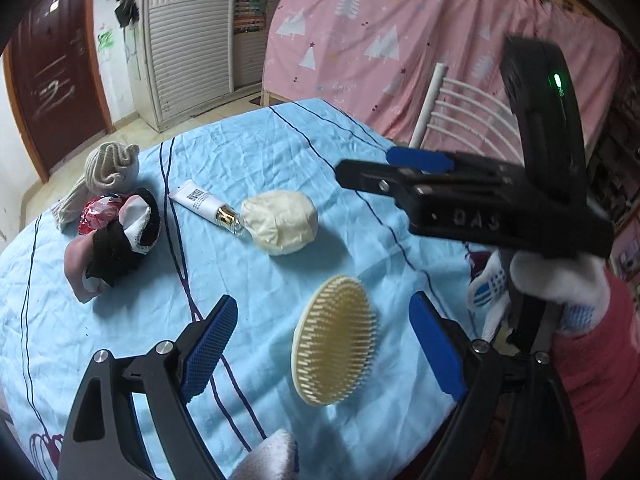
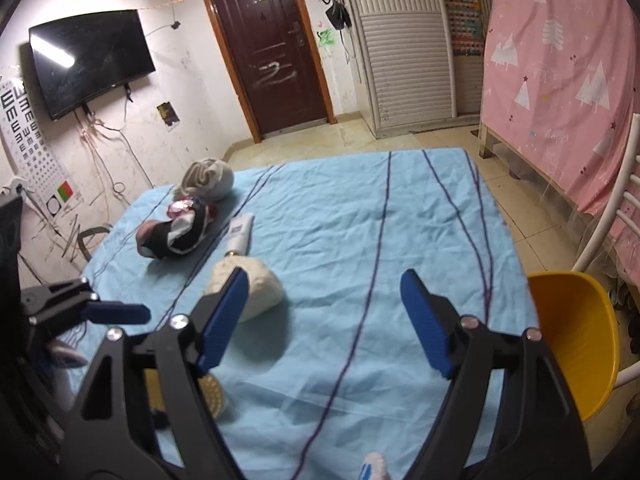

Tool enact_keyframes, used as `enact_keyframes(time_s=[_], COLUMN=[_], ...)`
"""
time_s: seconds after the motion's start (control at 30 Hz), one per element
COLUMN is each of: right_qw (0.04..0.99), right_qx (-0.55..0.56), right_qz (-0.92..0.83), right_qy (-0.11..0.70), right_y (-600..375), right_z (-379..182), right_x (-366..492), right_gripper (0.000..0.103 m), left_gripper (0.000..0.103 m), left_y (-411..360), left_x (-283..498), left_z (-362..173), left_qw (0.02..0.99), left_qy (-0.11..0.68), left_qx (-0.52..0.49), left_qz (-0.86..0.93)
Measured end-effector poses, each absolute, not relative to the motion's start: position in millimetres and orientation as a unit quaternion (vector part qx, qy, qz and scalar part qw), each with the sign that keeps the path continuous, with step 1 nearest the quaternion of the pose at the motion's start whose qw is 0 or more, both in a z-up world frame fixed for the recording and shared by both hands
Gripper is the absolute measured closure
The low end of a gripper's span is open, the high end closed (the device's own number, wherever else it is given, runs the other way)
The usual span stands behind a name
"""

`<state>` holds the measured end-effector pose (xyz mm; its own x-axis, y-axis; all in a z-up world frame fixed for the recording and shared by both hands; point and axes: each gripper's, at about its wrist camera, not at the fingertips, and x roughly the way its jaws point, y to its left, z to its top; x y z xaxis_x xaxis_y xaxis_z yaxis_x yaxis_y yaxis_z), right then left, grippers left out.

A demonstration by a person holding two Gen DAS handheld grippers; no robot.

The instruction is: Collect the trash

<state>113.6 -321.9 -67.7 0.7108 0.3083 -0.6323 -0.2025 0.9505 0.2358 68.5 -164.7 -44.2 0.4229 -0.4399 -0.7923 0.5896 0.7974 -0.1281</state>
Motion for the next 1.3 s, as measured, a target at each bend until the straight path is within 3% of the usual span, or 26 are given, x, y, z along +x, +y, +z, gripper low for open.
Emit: enact_keyframes(time_s=[0.07, 0.33, 0.53, 0.87, 0.9, 0.93, 1.07, 1.3], right_qw=[0.92, 0.915, 0.907, 0.895, 0.894, 0.893, 0.893, 0.898], right_qx=[0.069, 0.042, 0.01, -0.009, -0.011, -0.016, -0.016, -0.012], right_qz=[0.141, 0.158, 0.16, 0.173, 0.173, 0.173, 0.18, 0.171], right_qy=[0.358, 0.37, 0.39, 0.411, 0.412, 0.414, 0.413, 0.405], right_y=[-314.8, -288.5, -271.0, -252.2, -250.8, -248.9, -245.7, -248.9], right_z=[-67.5, -67.7, -73.2, -81.3, -81.6, -82.4, -83.8, -81.7], right_x=[116.3, 123.8, 131.1, 140.3, 140.5, 140.7, 140.1, 137.5], right_gripper=[0.028, 0.023, 0.021, 0.021, 0.024, 0.033, 0.049, 0.049], left_gripper=[0.026, 0.067, 0.074, 0.076, 0.081, 0.081, 0.081, 0.082], left_y=[-164.4, -170.5, -160.2, -133.0, -129.9, -126.8, -113.0, -117.8], left_x=[67.3, 65.7, 65.8, 57.8, 57.1, 55.8, 54.8, 52.4], left_z=[-49.9, -68.7, -67.6, -57.4, -55.8, -54.1, -48.3, -53.7], left_qw=[0.834, 0.813, 0.815, 0.826, 0.828, 0.829, 0.837, 0.826], left_qy=[0.445, 0.462, 0.455, 0.442, 0.44, 0.438, 0.431, 0.444], left_qx=[0.088, 0.102, 0.085, 0.062, 0.059, 0.056, 0.042, 0.053], left_qz=[-0.314, -0.339, -0.347, -0.344, -0.343, -0.343, -0.334, -0.344])
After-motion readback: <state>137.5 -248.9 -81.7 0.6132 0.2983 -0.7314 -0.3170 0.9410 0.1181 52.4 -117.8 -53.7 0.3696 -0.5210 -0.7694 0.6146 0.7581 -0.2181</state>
